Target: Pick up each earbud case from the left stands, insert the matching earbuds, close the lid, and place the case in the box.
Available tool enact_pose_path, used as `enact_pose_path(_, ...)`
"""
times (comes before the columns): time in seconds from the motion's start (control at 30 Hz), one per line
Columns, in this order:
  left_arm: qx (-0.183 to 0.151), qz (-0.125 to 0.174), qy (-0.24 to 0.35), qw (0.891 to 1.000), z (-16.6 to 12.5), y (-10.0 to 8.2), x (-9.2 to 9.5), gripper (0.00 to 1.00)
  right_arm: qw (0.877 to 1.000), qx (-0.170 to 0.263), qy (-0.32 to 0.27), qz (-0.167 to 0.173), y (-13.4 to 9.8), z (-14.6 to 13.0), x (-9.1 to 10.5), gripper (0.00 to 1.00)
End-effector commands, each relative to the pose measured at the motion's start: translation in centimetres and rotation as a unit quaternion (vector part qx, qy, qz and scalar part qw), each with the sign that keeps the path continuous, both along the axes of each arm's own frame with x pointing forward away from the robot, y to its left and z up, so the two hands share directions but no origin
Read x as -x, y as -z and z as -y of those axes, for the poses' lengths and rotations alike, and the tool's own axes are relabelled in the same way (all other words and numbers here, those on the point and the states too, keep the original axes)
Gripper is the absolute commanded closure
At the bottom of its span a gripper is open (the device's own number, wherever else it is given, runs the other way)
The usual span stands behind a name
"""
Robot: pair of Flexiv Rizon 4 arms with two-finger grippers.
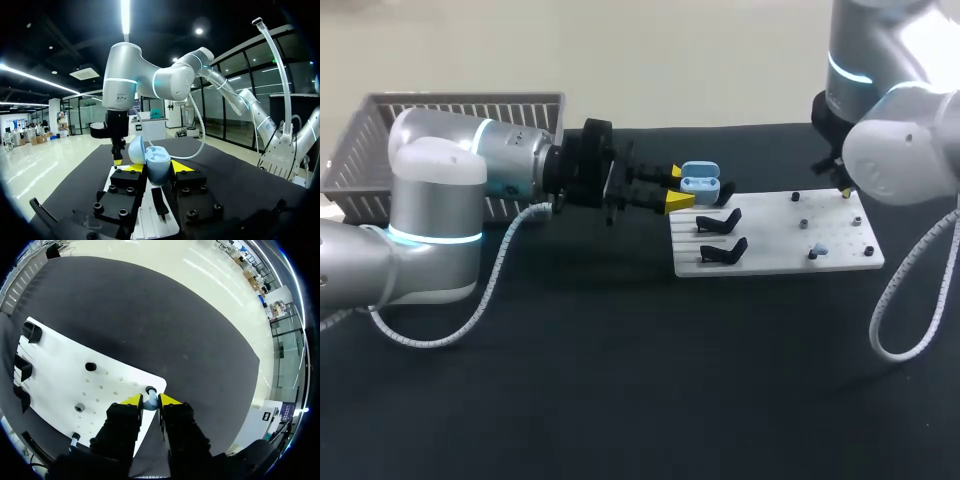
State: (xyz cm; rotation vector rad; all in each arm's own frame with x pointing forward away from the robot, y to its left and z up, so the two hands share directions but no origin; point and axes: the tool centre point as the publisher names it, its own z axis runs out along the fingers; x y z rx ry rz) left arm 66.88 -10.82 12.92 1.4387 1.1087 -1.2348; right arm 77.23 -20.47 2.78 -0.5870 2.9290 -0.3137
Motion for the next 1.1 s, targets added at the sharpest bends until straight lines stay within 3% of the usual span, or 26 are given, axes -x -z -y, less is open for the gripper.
enact_pose_path(0.03,0.001,0.001,-0.001,1.0,0.0,0.1,0.0,1.0,1.0,0.008,0.004,0.009,-1.5,-0.1,1.2,1.0)
enact_pose_path(0.4,0.001,0.001,-0.001,1.0,0.0,0.1,0.0,1.0,0.998,0.009,0.055,-0.001,-6.6,-0.7,4.9,1.0)
enact_pose_path(0.6,0.001,0.001,-0.001,1.0,0.0,0.1,0.0,1.0,0.998,0.009,0.058,-0.013,-8.4,-2.4,6.9,1.0)
enact_pose_path(1.1,0.001,0.001,-0.001,1.0,0.0,0.1,0.0,1.0,0.999,0.015,0.049,-0.015,-8.8,-3.1,7.5,1.0)
